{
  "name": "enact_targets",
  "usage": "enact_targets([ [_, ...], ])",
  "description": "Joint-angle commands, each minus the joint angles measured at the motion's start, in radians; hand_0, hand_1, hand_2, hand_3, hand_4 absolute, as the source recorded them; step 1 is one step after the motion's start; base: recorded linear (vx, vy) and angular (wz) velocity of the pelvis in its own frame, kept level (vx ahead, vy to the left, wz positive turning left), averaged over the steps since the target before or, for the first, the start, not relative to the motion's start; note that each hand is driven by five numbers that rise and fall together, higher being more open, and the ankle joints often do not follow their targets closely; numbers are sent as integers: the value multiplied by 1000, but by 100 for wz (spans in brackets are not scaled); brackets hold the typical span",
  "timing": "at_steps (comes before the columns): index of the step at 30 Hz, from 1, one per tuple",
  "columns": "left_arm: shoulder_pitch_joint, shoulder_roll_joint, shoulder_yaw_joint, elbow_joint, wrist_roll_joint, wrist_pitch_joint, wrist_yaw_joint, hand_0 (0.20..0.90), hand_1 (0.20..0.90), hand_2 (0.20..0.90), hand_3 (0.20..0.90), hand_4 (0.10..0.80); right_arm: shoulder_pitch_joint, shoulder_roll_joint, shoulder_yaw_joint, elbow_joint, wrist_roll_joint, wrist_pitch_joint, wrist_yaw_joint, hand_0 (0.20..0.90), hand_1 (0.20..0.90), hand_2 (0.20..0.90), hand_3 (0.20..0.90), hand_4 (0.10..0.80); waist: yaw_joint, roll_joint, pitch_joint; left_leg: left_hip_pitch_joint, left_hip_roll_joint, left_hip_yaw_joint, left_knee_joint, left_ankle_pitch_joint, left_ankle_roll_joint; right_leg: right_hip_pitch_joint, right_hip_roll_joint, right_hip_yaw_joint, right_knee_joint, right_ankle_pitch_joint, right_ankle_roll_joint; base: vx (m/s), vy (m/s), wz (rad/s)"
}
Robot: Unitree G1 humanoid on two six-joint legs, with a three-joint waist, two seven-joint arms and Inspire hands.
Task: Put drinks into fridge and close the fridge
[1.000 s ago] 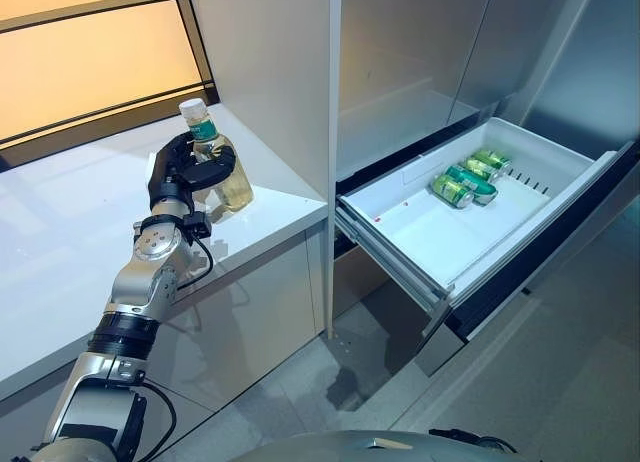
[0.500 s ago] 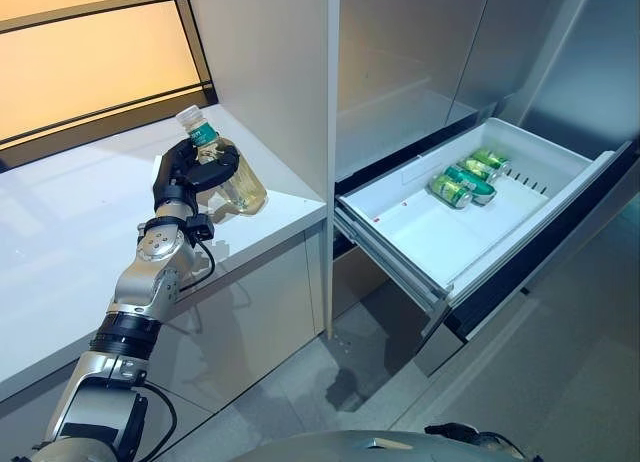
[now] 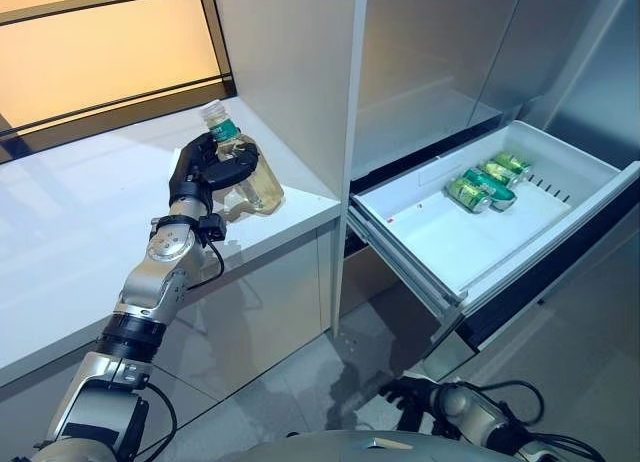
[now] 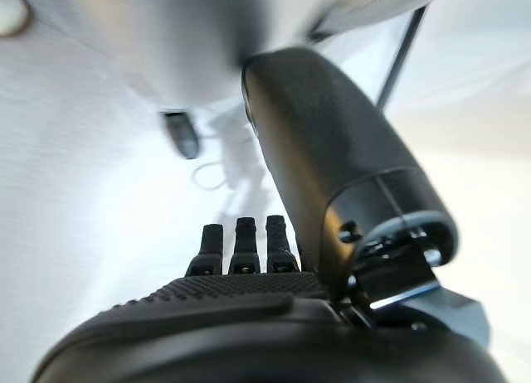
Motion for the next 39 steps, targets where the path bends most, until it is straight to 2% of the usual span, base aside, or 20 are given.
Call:
enact_targets([
  [1, -197, 60, 40, -165, 24, -181, -12, 300, 300, 300, 200, 100, -70, -16, 23, -98, -31, -5, 10, 900, 900, 900, 900, 800, 11, 2, -34, 3, -44, -64, 1, -90, 10, -67, -15, 0, 16, 47, 69, -53, 31, 4],
  [9, -170, 73, 37, -218, 0, -211, -51, 300, 300, 300, 200, 100, -117, -58, 21, -248, -26, -29, 9, 900, 900, 900, 900, 800, 21, -1, -27, 1, -48, -67, 1, -86, 11, -65, -22, -13, 15, 53, 71, -40, 25, 3],
  [10, -173, 74, 34, -221, -3, -216, -52, 300, 300, 300, 200, 100, -126, -64, 18, -262, 13, 7, 50, 900, 900, 900, 900, 800, 21, -2, -27, -6, -49, -67, 1, -75, 12, -72, -23, -15, 17, 62, 71, -50, 25, 13],
  [11, -144, 70, 51, -218, -5, -254, -86, 300, 300, 300, 200, 100, -78, -75, 4, -236, 5, -98, 15, 900, 900, 900, 900, 800, 21, 1, -26, -5, -48, -70, 1, -84, 13, -71, -19, -10, 17, 57, 70, -53, 27, 13],
  [12, -131, 68, 56, -222, -9, -270, -98, 300, 300, 300, 200, 100, -57, -65, -4, -201, -14, -164, -3, 900, 900, 900, 900, 800, 21, 3, -24, -4, -48, -70, 1, -85, 14, -71, -20, -10, 18, 56, 73, -26, 28, 8],
  [14, -133, 82, 67, -255, -29, -263, -106, 300, 300, 300, 200, 100, -32, -67, 9, -240, -11, -219, 9, 900, 900, 900, 900, 800, 18, 5, -20, -4, -51, -66, 1, -88, 18, -69, -23, -10, 15, 54, 75, -43, 26, 1],
  [18, -131, 97, 65, -308, -77, -256, -115, 300, 300, 300, 200, 100, -14, -82, 33, -423, 10, -201, 28, 900, 900, 900, 900, 800, 14, 5, -16, -2, -51, -62, 1, -86, 20, -68, -26, -11, 15, 57, 81, -10, 5, 1],
  [21, -99, 99, 64, -327, -106, -293, -134, 300, 300, 300, 200, 100, -23, -93, 24, -569, 40, -183, 40, 900, 900, 900, 900, 800, 13, 7, -7, 2, -52, -62, 1, -83, 19, -68, -26, -6, 18, 61, 82, -10, 9, 0],
  [24, -65, 101, 73, -347, -128, -315, -162, 300, 300, 300, 200, 100, -28, -111, 5, -638, 69, -202, 55, 900, 900, 900, 900, 800, 14, 8, -3, 3, -52, -61, 1, -81, 20, -68, -28, -6, 19, 63, 83, -28, 25, 0],
  [28, -24, 102, 98, -382, -132, -348, -194, 300, 300, 300, 200, 100, -37, -144, -43, -752, 142, -225, 138, 900, 900, 900, 900, 800, 15, 5, 1, -3, -54, -60, 1, -70, 21, -75, -32, -7, 23, 72, 85, -40, 15, 0],
  [32, 8, 96, 119, -417, -155, -365, -250, 300, 300, 300, 200, 100, -59, -162, -96, -836, 267, -209, 209, 900, 900, 900, 900, 800, 21, 0, -1, -5, -55, -63, 1, -67, 21, -76, -33, -11, 23, 73, 84, 0, 0, 0],
  [39, 77, 85, 174, -460, -163, -401, -352, 300, 300, 300, 200, 100, -115, -205, -255, -984, 633, -176, 435, 900, 900, 900, 900, 800, 26, -7, -4, -4, -54, -62, 1, -66, 20, -77, -35, -18, 27, 76, 83, 0, 0, 0],
])
